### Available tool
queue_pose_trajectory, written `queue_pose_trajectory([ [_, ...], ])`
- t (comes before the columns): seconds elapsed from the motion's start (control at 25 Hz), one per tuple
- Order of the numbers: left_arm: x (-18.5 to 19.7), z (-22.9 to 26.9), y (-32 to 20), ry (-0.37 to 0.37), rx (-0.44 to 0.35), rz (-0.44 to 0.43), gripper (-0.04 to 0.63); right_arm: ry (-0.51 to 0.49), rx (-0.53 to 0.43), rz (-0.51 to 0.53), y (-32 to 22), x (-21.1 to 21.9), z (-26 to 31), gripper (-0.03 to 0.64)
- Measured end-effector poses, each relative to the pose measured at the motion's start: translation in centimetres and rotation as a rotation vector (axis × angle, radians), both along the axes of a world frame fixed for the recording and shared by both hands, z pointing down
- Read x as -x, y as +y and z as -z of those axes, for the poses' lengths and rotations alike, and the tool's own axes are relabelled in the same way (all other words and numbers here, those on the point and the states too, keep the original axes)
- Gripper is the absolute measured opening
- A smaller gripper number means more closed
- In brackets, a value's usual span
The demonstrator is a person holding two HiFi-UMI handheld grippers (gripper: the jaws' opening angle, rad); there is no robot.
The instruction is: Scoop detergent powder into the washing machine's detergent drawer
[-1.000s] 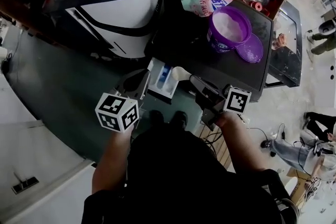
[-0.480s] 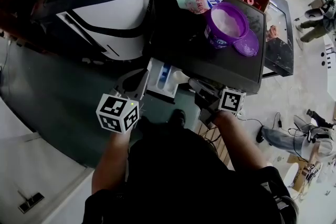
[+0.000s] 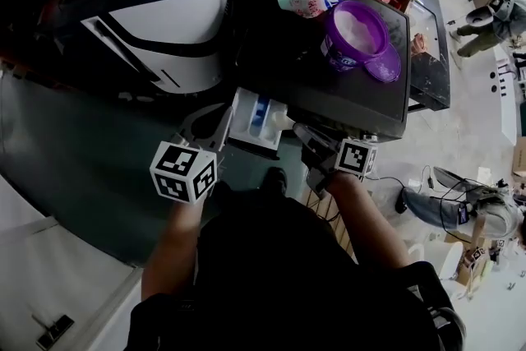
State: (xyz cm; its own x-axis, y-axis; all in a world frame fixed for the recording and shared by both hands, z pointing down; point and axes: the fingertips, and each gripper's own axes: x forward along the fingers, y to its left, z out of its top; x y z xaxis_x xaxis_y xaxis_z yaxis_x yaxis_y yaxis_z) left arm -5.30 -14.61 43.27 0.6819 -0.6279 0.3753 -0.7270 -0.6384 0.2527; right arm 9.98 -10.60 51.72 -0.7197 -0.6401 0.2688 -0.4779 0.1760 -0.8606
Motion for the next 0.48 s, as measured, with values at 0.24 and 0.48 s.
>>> queue_pose_trajectory([
  [0.24, 0.6, -0.3, -0.4, 0.007, 0.005, -0.001, 0.003, 0.075, 0.009, 0.01, -0.1, 0.5, -1.3, 0.021],
  [0.48, 1.0, -0.8, -0.1, 0.011, 0.016, 0.001, 0.003, 0.165, 0.008, 0.037, -0.1, 0.8, -2.5, 0.021],
])
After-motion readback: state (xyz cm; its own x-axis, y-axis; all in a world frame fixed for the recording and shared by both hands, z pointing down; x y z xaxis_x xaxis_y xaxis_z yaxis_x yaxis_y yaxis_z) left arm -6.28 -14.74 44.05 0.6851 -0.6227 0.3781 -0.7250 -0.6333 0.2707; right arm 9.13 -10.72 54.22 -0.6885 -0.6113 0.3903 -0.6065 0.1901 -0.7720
